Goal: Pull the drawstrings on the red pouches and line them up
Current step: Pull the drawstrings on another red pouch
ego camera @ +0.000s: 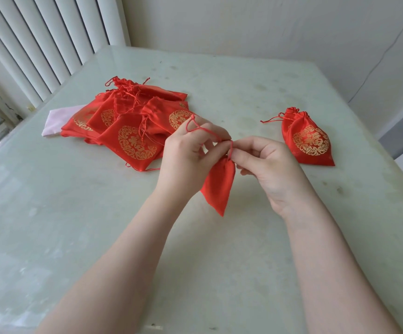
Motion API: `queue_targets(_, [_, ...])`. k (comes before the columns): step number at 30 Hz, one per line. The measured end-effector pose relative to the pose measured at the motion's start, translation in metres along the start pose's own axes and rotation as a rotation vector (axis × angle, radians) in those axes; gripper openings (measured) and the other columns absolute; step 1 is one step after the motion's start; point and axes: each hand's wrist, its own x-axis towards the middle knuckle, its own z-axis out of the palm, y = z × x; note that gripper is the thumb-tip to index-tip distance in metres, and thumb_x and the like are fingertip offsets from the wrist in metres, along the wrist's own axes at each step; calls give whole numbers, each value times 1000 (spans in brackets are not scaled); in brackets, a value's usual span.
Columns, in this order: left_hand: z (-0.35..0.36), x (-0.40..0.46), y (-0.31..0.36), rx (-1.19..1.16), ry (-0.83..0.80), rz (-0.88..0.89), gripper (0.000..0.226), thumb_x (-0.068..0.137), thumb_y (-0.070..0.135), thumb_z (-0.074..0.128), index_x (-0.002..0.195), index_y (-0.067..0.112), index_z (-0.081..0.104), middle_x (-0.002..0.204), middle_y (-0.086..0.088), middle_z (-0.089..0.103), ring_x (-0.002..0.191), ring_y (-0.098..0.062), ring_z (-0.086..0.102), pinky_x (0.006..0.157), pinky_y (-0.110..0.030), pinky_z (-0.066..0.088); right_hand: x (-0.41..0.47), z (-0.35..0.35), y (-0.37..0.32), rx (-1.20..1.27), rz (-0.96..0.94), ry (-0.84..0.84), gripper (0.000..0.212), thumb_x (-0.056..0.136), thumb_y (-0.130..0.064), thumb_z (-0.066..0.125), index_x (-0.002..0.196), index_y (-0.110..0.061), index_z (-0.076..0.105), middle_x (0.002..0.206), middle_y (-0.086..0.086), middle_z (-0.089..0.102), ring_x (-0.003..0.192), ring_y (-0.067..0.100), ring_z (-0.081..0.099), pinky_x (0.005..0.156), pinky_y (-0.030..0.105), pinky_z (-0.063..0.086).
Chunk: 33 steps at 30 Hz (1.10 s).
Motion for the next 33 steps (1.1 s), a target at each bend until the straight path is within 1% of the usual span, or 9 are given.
queue_targets(4, [-2,0,-3,-224,-111,-181,7,75,13,69,76,20,71,74,7,68,67,-20,63,64,-39,53,0,-4,-2,-87,-104,124,21,83,-7,63,69,-23,60,57,-17,59,58,-4,51,58,10,39])
queue_targets(6, [-2,0,0,-360,-159,-253,10,75,9,70,75,19,70,74,0,70,66,-15,64,66,-33,54,1,-8,-1,-275,-170,158,16,80,-18,59,66,-23,55,64,-14,57,64,-2,51,61,13,38])
queue_targets(8, [-2,0,2,-435,-194,-326,15,77,1,70,75,16,68,68,9,68,63,-5,61,65,-20,49,2,-10,2,-306,-85,111,16,74,-26,47,61,-18,52,66,-8,54,68,6,48,65,22,36])
queue_targets(11, [-4,2,3,-448,-225,-397,18,80,-2,66,76,16,68,62,14,66,58,-1,57,60,-15,46,5,-11,0,63,129,72,22,71,-25,43,50,-21,47,56,-7,51,67,14,48,62,28,34])
queue_targets(15, [-6,4,1,-441,-164,-417,19,86,6,61,75,19,69,59,12,65,56,-3,56,57,-18,45,7,-18,-3,454,179,194,45,92,-19,44,48,-21,40,55,-3,48,57,11,50,57,26,30])
queue_targets(20, [-6,5,-4,-525,-60,-570,26,93,12,53,70,13,65,53,9,62,50,-2,52,52,-15,39,6,-23,-7,884,270,199,44,80,-25,54,38,-21,42,60,-4,63,58,11,60,57,20,47])
queue_targets(25, [0,2,-9,-569,-76,-714,27,96,20,49,72,15,62,59,12,57,51,-2,47,53,-17,35,10,-29,-1,854,366,289,47,95,-31,44,50,-21,39,50,-6,50,52,10,51,59,20,45])
queue_targets(31, [-3,5,-3,-752,-106,-740,36,100,29,36,72,15,55,86,6,71,54,-5,49,55,-17,39,8,-15,-5,918,323,203,29,97,-25,39,73,-17,52,60,-5,57,60,10,64,62,19,54])
queue_targets(33, [-2,5,2,-699,-169,-737,38,101,29,30,68,16,44,74,2,70,51,-8,49,54,-19,39,7,-12,-6,855,318,160,27,97,-21,38,81,-17,58,62,-6,60,59,8,63,58,18,50])
